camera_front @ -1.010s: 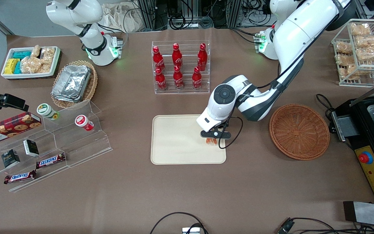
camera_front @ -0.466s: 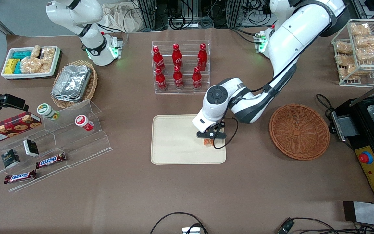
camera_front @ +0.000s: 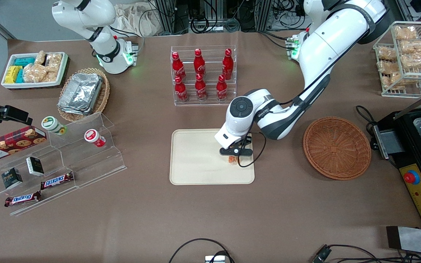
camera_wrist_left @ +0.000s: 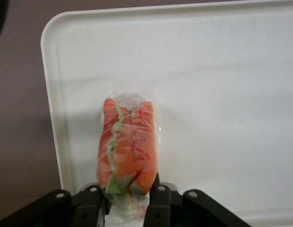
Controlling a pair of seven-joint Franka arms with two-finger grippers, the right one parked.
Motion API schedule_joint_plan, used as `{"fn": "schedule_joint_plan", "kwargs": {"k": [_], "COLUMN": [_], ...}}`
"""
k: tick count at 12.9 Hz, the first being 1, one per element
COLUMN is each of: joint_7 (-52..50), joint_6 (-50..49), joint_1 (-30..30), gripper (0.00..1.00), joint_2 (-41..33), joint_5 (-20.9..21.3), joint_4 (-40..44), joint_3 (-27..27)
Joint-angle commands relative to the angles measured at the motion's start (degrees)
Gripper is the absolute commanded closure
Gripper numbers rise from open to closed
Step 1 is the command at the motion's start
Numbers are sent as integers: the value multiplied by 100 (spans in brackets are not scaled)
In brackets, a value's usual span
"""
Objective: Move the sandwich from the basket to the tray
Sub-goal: 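Lower the sandwich onto the tray and open the left gripper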
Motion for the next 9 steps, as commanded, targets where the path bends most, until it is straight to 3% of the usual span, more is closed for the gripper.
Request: {"fn": "schedule_joint_plan", "kwargs": {"k": [1,3,8,9], "joint_7": [-144,-144,-161,-222], "joint_6": [19,10,-375,-559], "joint_1": [-119,-92,-31,-31], "gripper": [21,15,10,3], "joint_2": [93,84,-179,-214], "joint_5": [121,112,6,-2], "joint_4": [157,157,245,350], "joint_3": [81,89,89,116]}}
